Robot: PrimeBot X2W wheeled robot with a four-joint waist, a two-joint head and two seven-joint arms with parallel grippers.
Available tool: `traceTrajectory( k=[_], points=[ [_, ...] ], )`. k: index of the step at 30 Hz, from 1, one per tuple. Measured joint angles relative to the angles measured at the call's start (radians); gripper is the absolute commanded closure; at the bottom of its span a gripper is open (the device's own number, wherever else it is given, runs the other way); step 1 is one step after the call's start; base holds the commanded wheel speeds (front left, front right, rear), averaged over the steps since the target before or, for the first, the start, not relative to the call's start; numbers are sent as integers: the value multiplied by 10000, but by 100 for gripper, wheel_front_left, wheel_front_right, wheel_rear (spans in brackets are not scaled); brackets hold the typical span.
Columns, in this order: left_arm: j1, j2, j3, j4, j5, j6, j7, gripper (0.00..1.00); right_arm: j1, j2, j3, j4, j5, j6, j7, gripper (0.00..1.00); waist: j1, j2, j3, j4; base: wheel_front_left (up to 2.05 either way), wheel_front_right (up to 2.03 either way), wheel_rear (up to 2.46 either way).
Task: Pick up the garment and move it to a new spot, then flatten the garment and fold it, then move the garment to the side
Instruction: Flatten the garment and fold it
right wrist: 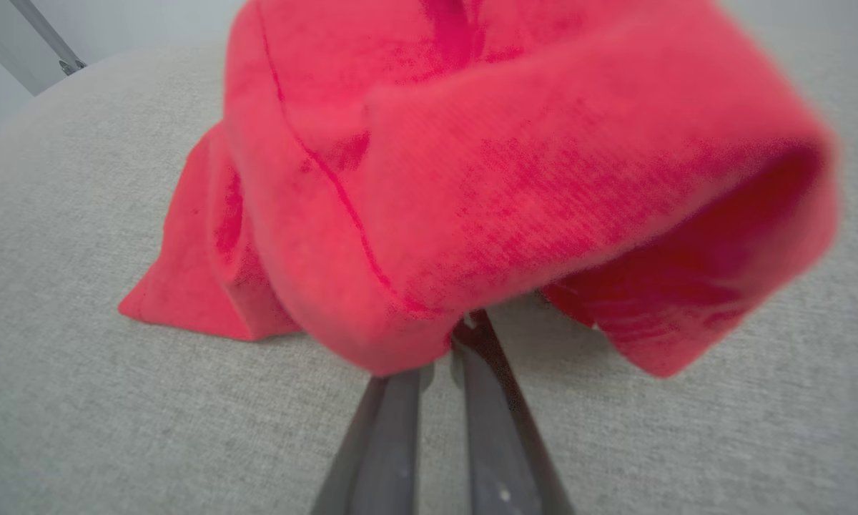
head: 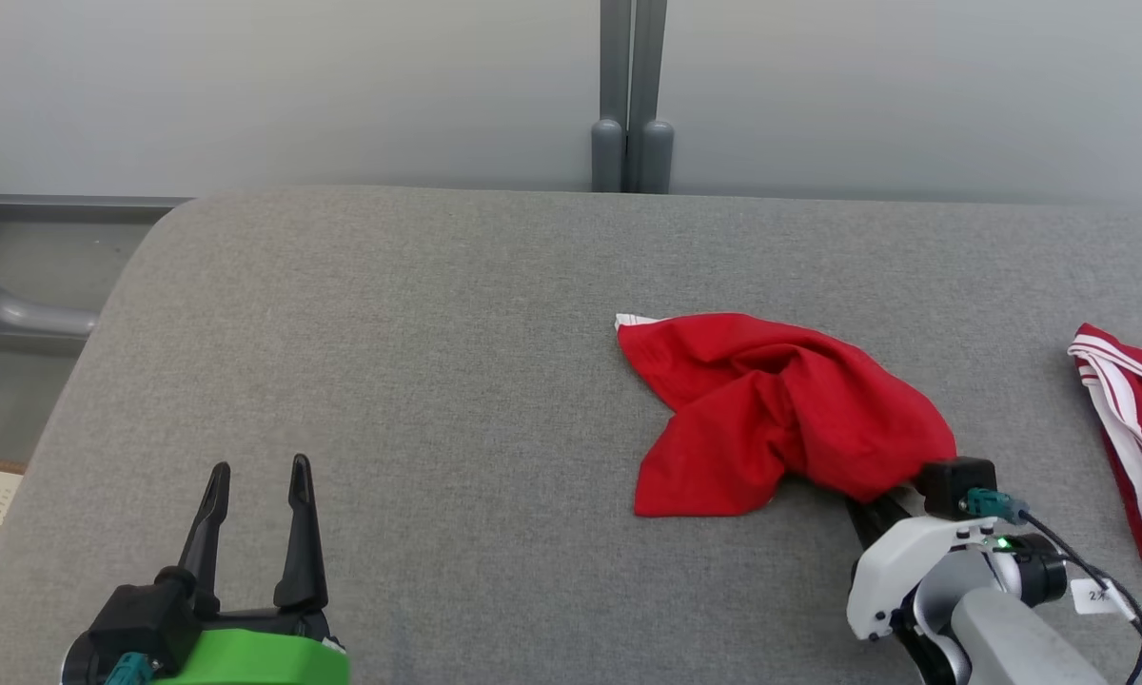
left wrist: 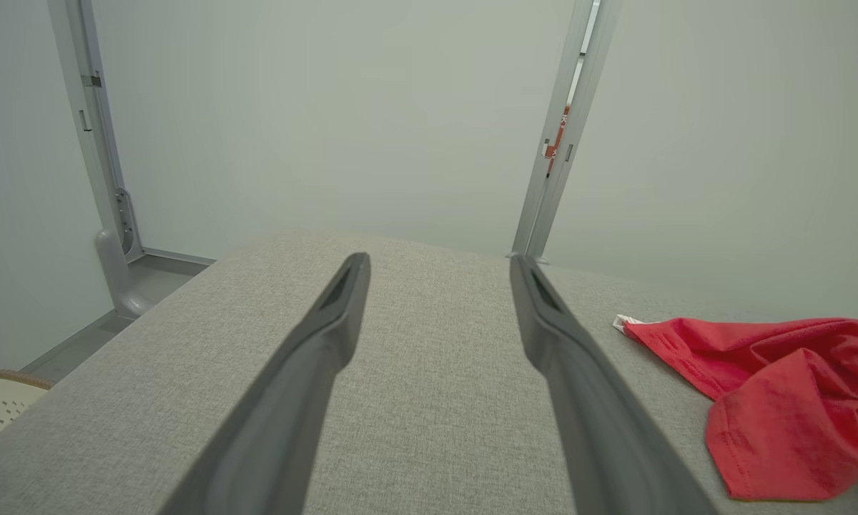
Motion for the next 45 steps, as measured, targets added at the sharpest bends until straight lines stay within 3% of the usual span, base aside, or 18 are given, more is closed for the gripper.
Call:
traceTrajectory(
  k=[5, 11, 15, 18, 21, 25, 31, 32, 34, 40, 45],
  points=[
    [0, -36, 0, -6, 2, -13, -2, 0, -318, -1041, 529, -1076, 602, 0, 1313, 100, 0, 0, 152, -219, 0, 0, 0],
    [-276, -107, -56, 128, 2, -107, -2, 0, -779, -3361, 1873, -3455, 2520, 0, 4372, 100, 0, 0, 579, -488, 0, 0, 0],
    [-534, -157, -109, 230, 12, -182, -2, 0, -1146, -4924, 2259, -4675, 4004, 0, 6353, 100, 0, 0, 948, -619, 0, 0, 0],
    [-729, -174, -140, 293, 58, -215, -2, 0, -1391, -5705, 2220, -5097, 5114, 2, 7568, 100, 0, 0, 1252, -684, 0, 0, 0],
    [-971, -207, -186, 355, 132, -278, -2, 0, -1613, -6034, 1944, -5129, 6161, 0, 8621, 100, 0, 0, 1579, -705, 0, 0, 0],
    [-1248, -270, -278, 489, 180, -362, -2, 0, -2147, -6301, 1467, -4635, 6638, 0, 9365, 100, 0, 0, 2026, -656, 0, 0, 0],
    [-1618, -376, -326, 786, 203, -462, 0, 0, -2734, -5921, 1124, -3346, 6776, 0, 9800, 100, 0, 0, 2533, -376, 0, 0, 0],
    [-1658, -385, -311, 819, 205, -464, 0, 0, -2814, -5787, 1070, -3156, 6782, 0, 9754, 61, 0, 0, 2576, -299, 0, 0, 0],
    [-1685, -408, -278, 869, 222, -466, -2, 0, -2945, -5601, 980, -2980, 6853, 0, 9607, 0, 0, 0, 2614, -169, 0, 0, 0],
    [-1610, -420, -138, 1045, 280, -497, -2, 0, -2849, -5463, 936, -3168, 6947, 0, 9183, 0, 0, 0, 2311, -39, 0, 0, 0],
    [-1337, -374, -58, 1118, 291, -537, 0, 0, -2198, -5559, 748, -4238, 6916, 0, 8309, 0, 0, 0, 1771, -169, 0, 0, 0]
  ],
)
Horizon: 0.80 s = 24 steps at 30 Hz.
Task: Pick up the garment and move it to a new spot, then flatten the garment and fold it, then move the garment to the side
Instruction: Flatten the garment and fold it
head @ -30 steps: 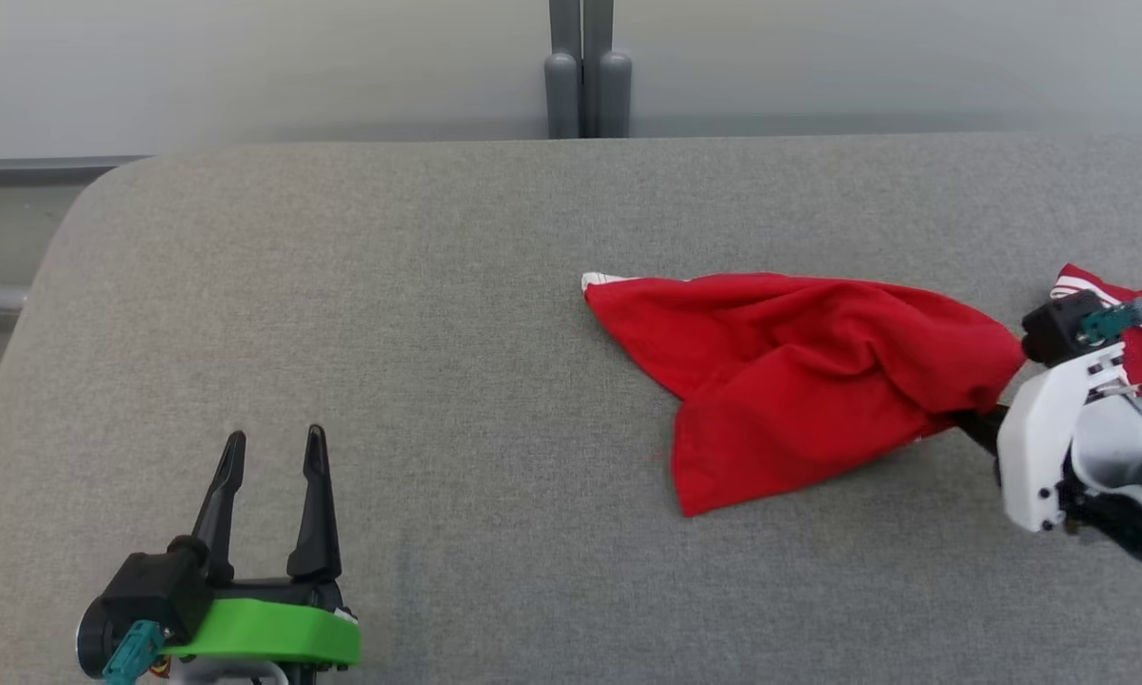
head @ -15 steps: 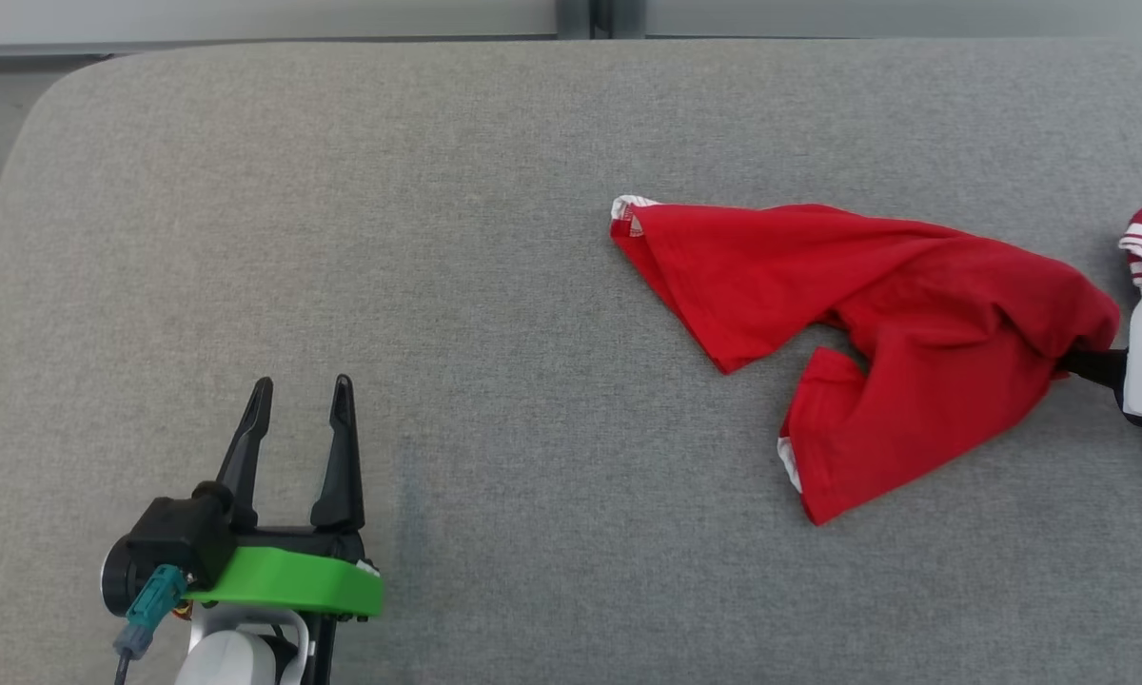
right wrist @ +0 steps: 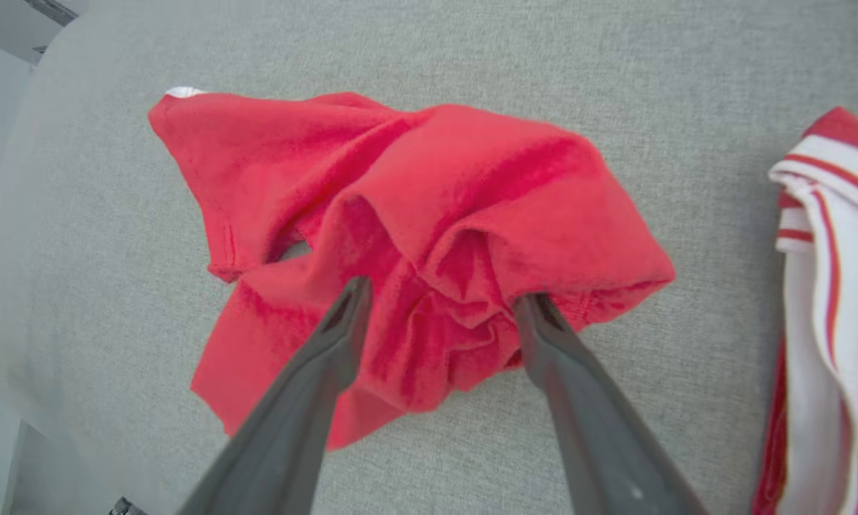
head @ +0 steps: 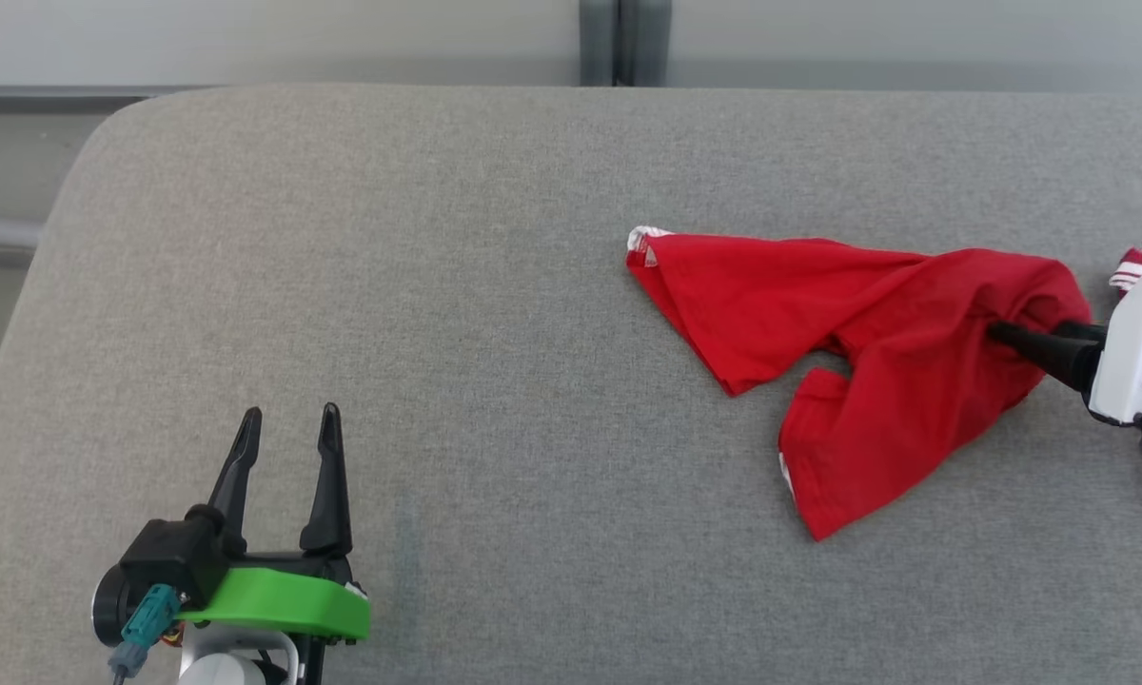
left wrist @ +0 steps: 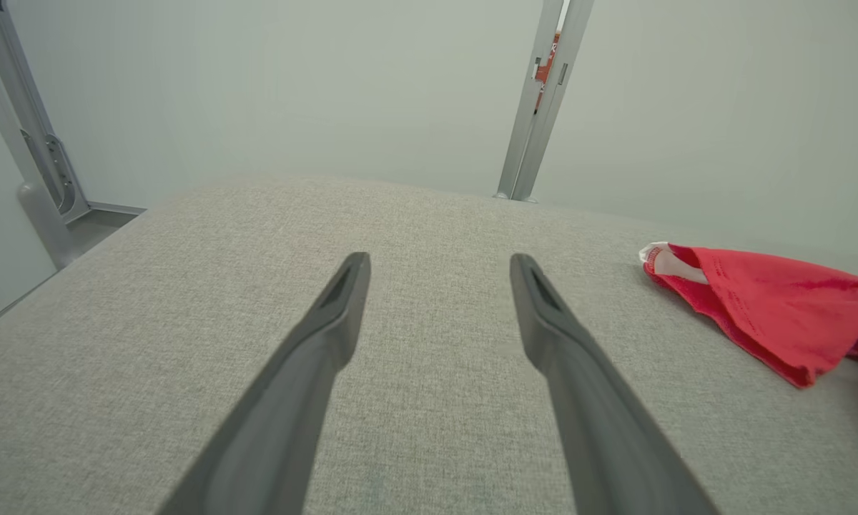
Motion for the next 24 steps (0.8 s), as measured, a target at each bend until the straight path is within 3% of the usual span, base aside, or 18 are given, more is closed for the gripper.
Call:
traceTrajectory(
  k=[9, 16, 21, 24],
  points=[
    [388, 134, -23, -4, -8, 6, 56, 0, 1979, 58, -955, -1900, -617, 0, -1684, 0, 0, 0, -913, -623, 0, 0, 0],
    [515, 134, -169, -113, -48, 31, 65, 0, 3734, 1250, -1806, -3189, -2011, -2, -4832, 0, 0, 1, -1364, -1191, 0, 0, 0],
    [521, 117, -228, -153, -67, 46, 63, 0, 4504, 2374, -2090, -3356, -3181, 2, -7304, 0, 0, 0, -1498, -1557, 0, 0, 0],
    [514, 113, -236, -155, -88, 58, 61, 0, 4790, 2755, -2098, -3009, -3605, 2, -8136, 0, 0, 0, -1514, -1714, 0, 0, 0]
  ],
)
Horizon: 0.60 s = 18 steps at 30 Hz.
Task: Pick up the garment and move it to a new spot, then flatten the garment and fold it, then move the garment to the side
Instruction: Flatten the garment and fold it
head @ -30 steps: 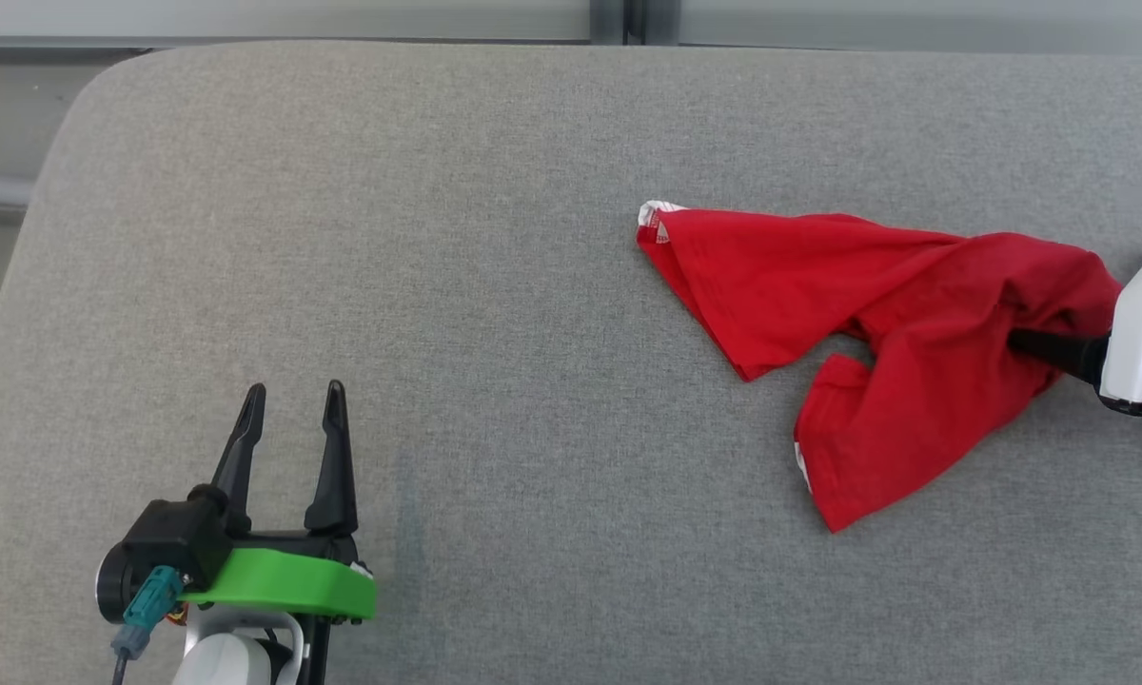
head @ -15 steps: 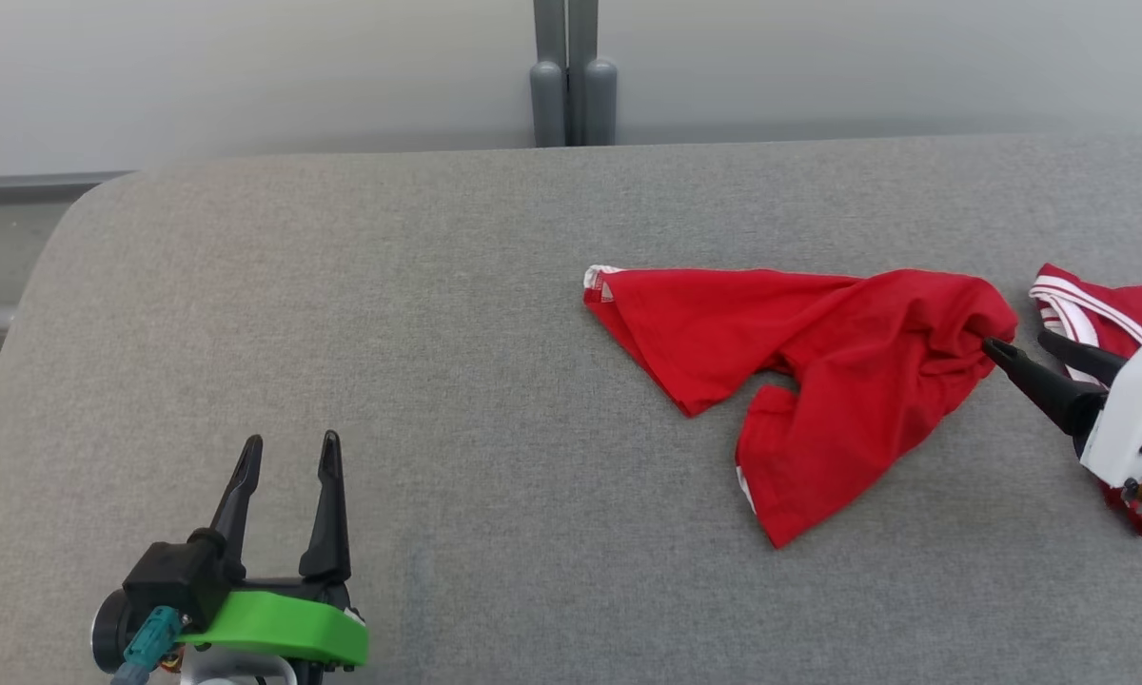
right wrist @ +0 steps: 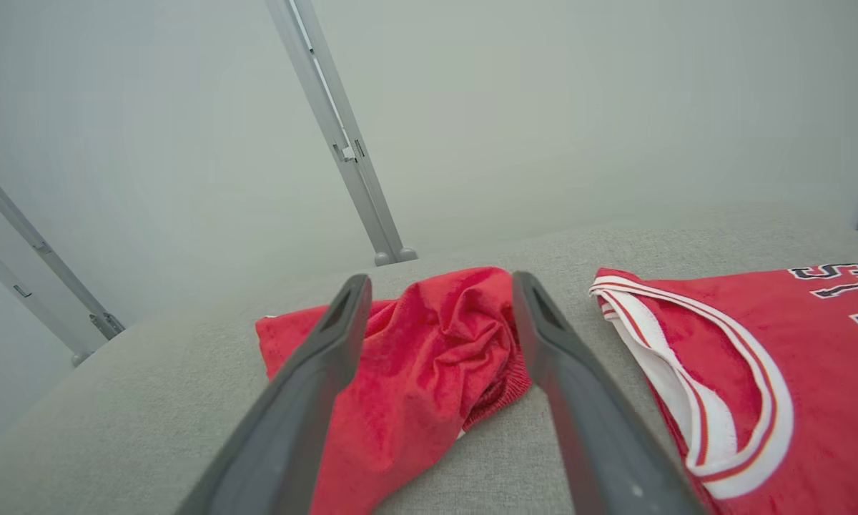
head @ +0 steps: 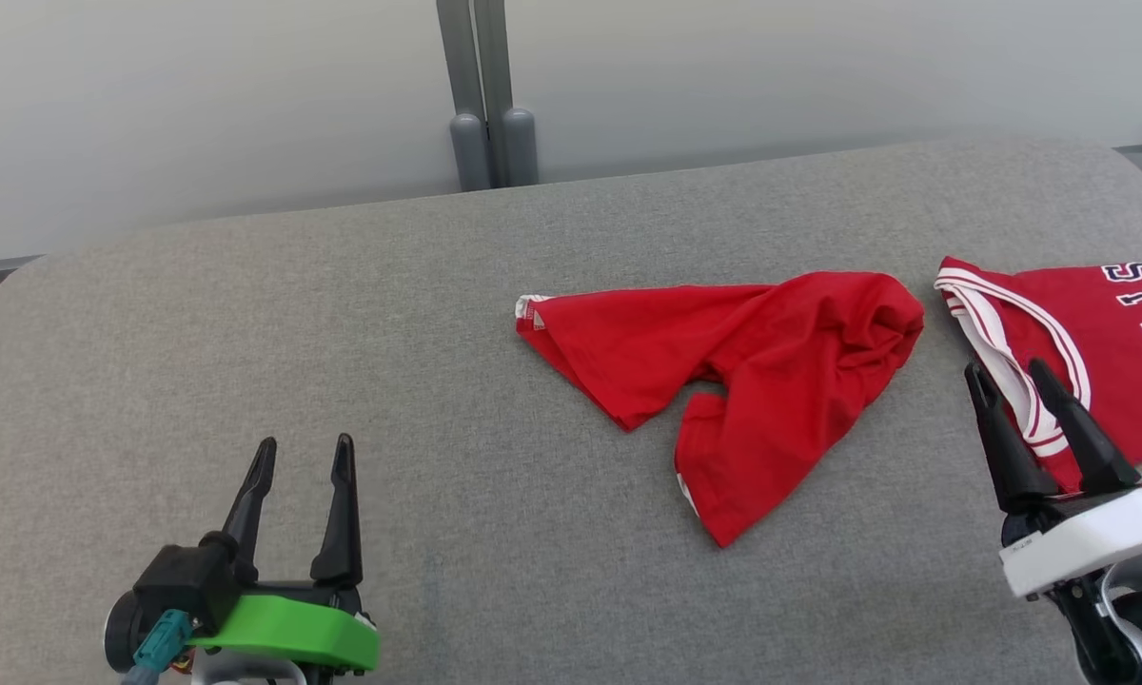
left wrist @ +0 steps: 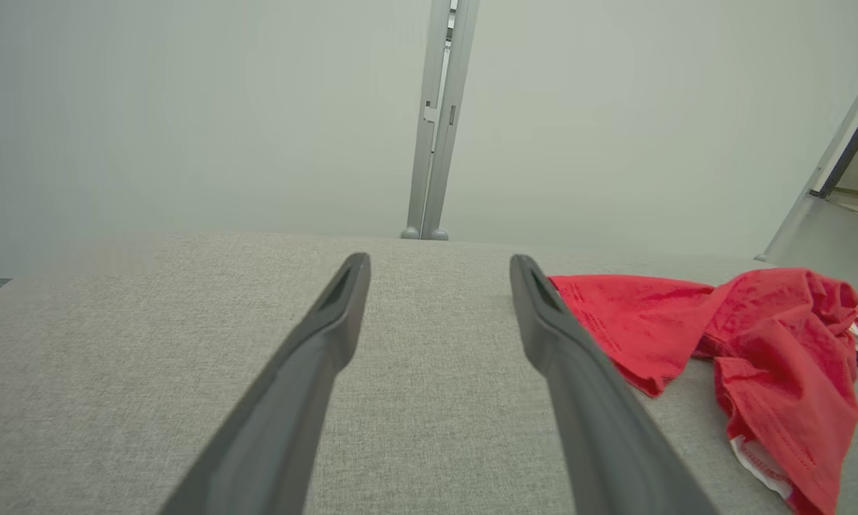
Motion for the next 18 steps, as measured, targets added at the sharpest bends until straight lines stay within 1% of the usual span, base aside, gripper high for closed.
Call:
traceTrajectory(
  k=[4, 9, 12, 13, 15, 18],
  points=[
    [-8, -2, -13, 23, -2, 8, -2, 0, 27, 491, 123, 387, -420, -2, -520, 0, 0, 0, 4, -133, 0, 0, 0],
    [-22, -17, -77, 56, -17, 17, -6, 0, -71, 662, 125, 725, -777, -2, -782, 0, 0, 0, -21, -212, 0, 0, 0],
    [-118, -63, -349, 79, -17, -56, 0, 0, -203, 736, -88, 826, -1060, -2, -938, 0, 0, 0, 3, -260, 0, 0, 0],
    [-195, -125, -545, 84, -46, -121, 102, 0, -260, 782, -247, 849, -1156, -2, -955, 0, 0, 0, 20, -283, 0, 0, 0],
    [-342, -251, -1016, 176, -485, -295, 637, 0, -348, 855, -456, 897, -1279, -2, -1009, 0, 0, 0, 72, -327, 0, 0, 0],
    [-798, -337, -1827, 378, -552, -439, 1559, 0, -490, 867, -667, 951, -1536, -2, -1034, 0, 0, 0, 221, -402, 0, 0, 0]
  ],
)
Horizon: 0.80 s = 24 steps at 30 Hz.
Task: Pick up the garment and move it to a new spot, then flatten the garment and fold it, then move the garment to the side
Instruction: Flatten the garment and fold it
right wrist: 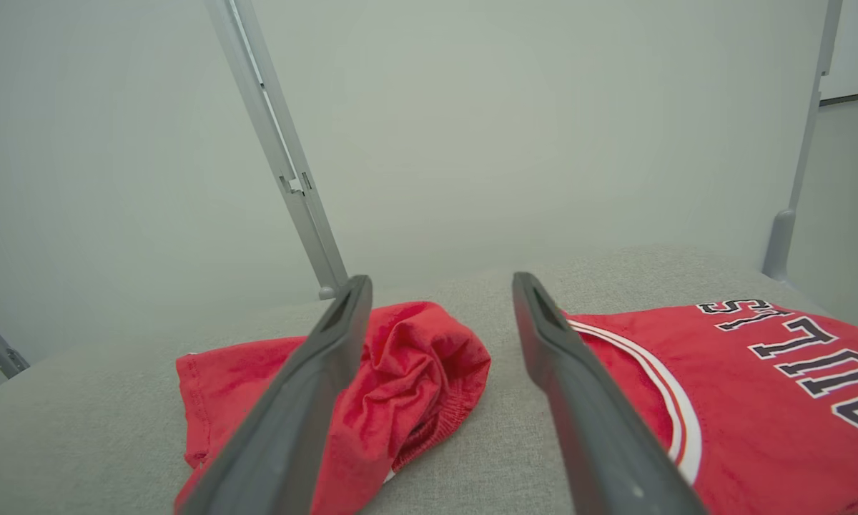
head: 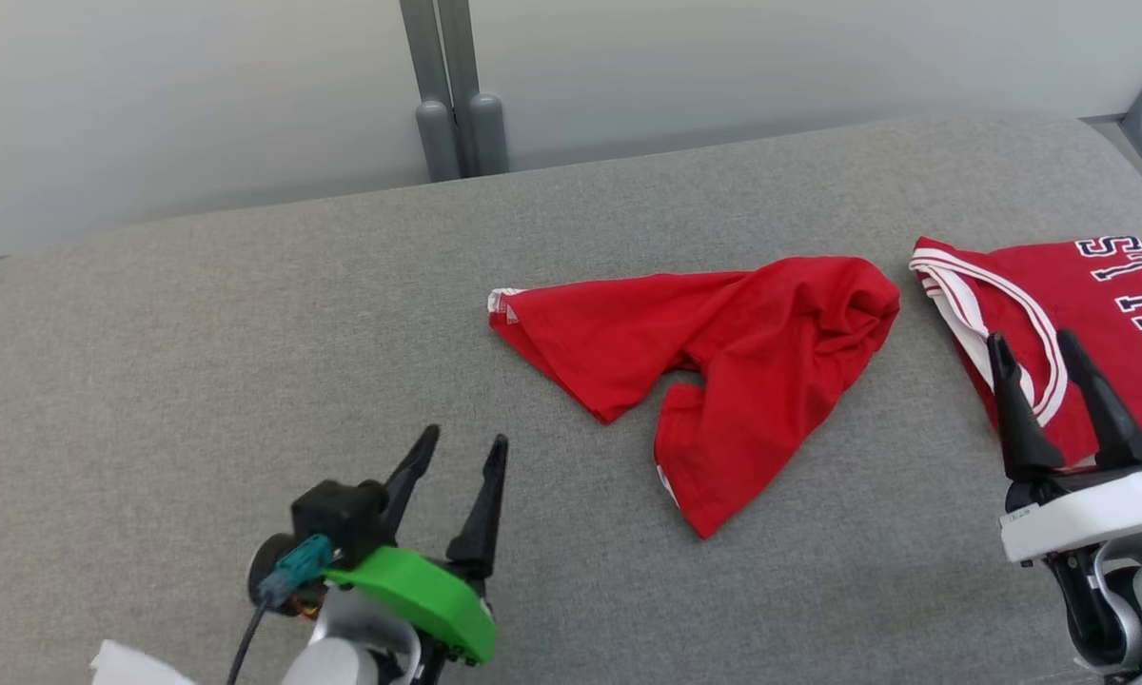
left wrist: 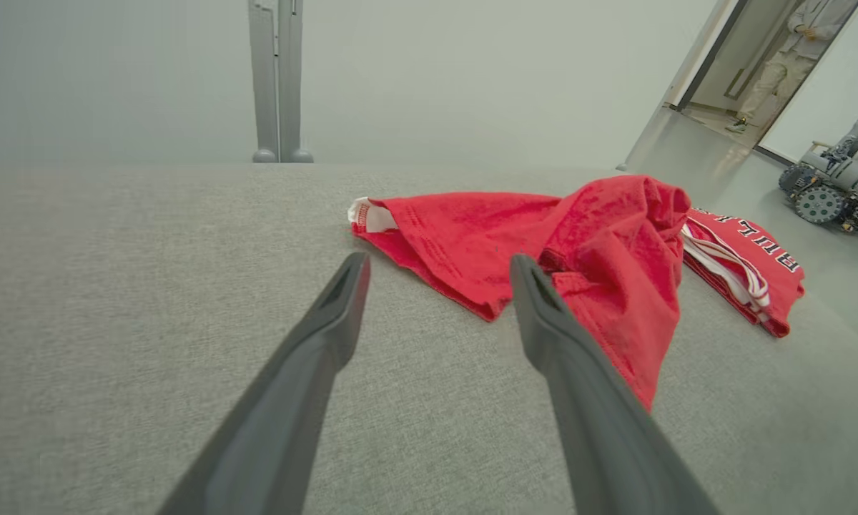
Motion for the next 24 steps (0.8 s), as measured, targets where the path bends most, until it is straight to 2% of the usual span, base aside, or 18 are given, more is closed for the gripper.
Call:
traceTrajectory(
  k=[4, 7, 10, 16, 24],
  points=[
    [-706, -77, -1101, 451, -389, -121, 1365, 0, -405, -23, -115, 29, -107, 0, -6, 0, 0, 0, 282, -156, 0, 0, 0],
    [-934, -159, -1965, 901, -1154, -161, 2447, 0, -631, -2, -132, 75, -127, 0, -17, 0, 0, 0, 493, -349, 0, 0, 0],
    [-1167, -176, -2602, 1200, -1948, -192, 3028, 0, -774, 82, -173, 142, -125, 0, -21, 0, 0, 0, 667, -610, 0, 0, 0],
    [-1661, -199, -3193, 1822, -3076, -203, 2955, 0, -935, 322, -140, 255, -107, 0, -48, 0, 0, 0, 1002, -1242, 0, 0, 0],
    [-2429, -203, -3848, 2604, -3768, -205, 2516, 0, -1073, 541, -109, 228, -107, 0, -48, 0, 0, 0, 1382, -1988, 0, 0, 0]
  ],
)
